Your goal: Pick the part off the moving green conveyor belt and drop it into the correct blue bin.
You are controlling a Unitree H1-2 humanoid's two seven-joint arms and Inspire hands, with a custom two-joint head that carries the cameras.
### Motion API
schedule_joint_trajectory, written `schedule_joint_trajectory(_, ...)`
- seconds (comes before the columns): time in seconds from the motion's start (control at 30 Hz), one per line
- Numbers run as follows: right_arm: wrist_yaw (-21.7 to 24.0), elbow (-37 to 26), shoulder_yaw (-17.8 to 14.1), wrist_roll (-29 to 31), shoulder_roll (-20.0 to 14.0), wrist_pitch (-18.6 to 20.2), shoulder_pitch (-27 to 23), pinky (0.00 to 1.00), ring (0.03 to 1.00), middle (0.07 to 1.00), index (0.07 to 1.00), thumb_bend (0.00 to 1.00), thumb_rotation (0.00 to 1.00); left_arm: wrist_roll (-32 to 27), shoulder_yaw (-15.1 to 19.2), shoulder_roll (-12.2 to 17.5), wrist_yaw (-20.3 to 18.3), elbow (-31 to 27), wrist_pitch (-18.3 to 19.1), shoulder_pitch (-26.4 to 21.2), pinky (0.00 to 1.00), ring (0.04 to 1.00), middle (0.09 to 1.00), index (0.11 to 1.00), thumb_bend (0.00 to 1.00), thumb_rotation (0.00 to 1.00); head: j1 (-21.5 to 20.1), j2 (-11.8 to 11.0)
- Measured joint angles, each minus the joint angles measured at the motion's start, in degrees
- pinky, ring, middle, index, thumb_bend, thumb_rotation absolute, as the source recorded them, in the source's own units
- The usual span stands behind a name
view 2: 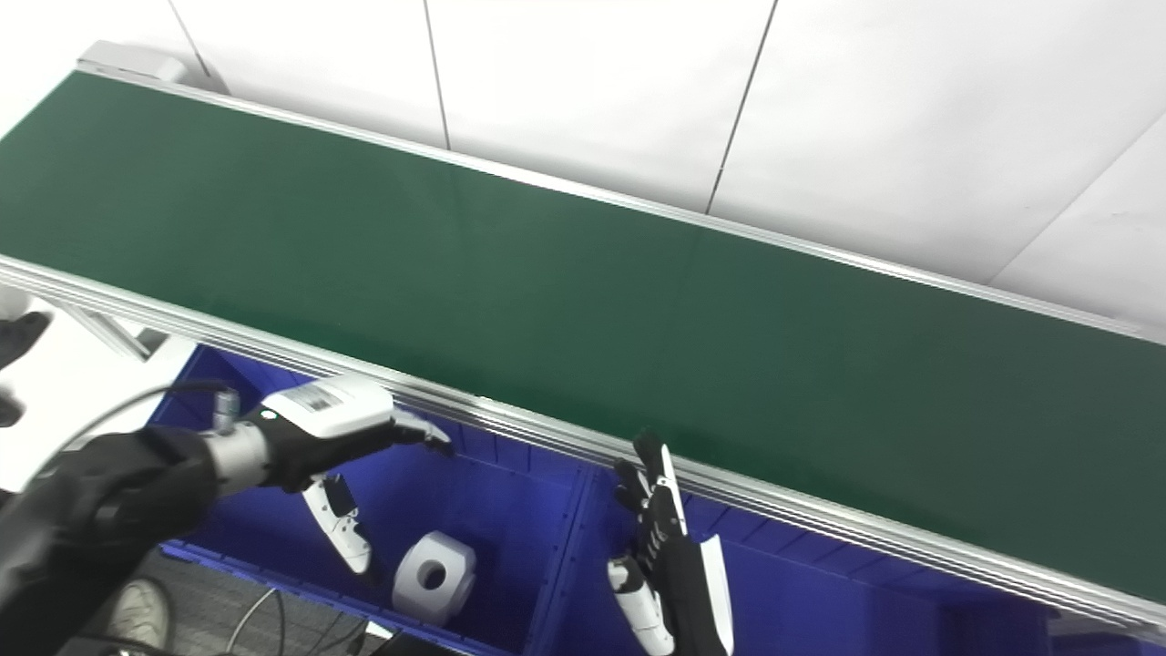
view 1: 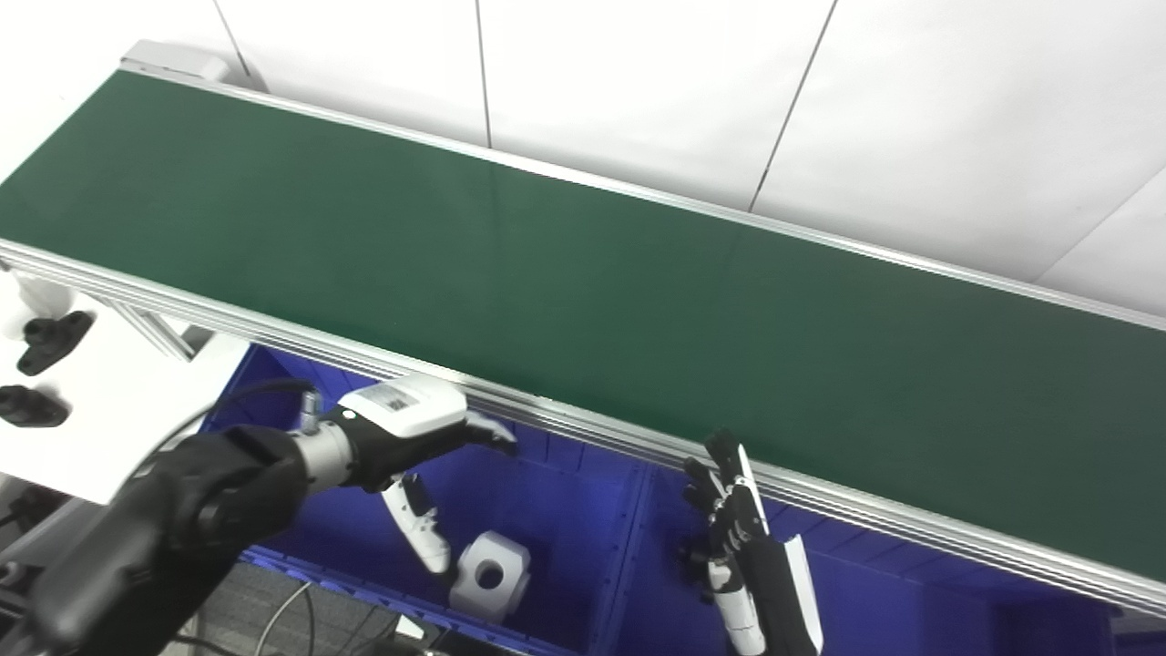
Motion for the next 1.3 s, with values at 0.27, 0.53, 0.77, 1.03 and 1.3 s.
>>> schedule_joint_trajectory(0.27,-0.02,0.92,-0.11,-0.04,-0.04,0.03,-0.19,0.89,0.921,0.977,1.0,0.82,0.92,-31.99,4.45,-0.89,-1.01,-6.48,12.1,-0.18,0.75,0.831,0.85,0.836,1.0,0.78,-2.88,0.35)
schedule_joint_trajectory(0.53,-3.74,2.73,-1.18,-3.8,1.34,-0.01,-0.8,0.92,0.948,0.99,1.0,0.8,0.97,-49.92,10.23,-20.75,20.48,-2.67,8.55,8.55,0.91,0.945,0.953,0.974,0.97,0.78,-17.49,0.09)
schedule_joint_trajectory(0.77,-8.62,9.97,-3.12,-6.71,2.13,-0.12,-2.82,0.92,0.946,1.0,1.0,0.84,1.0,-33.08,6.44,-24.2,25.07,22.7,-10.84,12.59,0.99,1.0,1.0,1.0,0.93,0.69,-32.26,-1.76)
schedule_joint_trajectory(1.03,-12.42,14.59,-3.97,-5.79,2.59,-3.41,-4.7,0.91,0.945,1.0,1.0,0.83,1.0,-25.41,0.66,-22.32,25.68,32.89,-25.66,6.48,1.0,1.0,1.0,1.0,0.92,0.67,-39.46,-3.25)
schedule_joint_trajectory(1.3,-13.85,14.64,-4.14,-5.58,2.67,-4.24,-4.48,0.9,0.928,0.987,1.0,0.83,0.99,-17.07,-3.52,-22.82,28.38,33.03,-30.17,6.45,1.0,1.0,1.0,1.0,0.94,0.76,-34.2,-0.09)
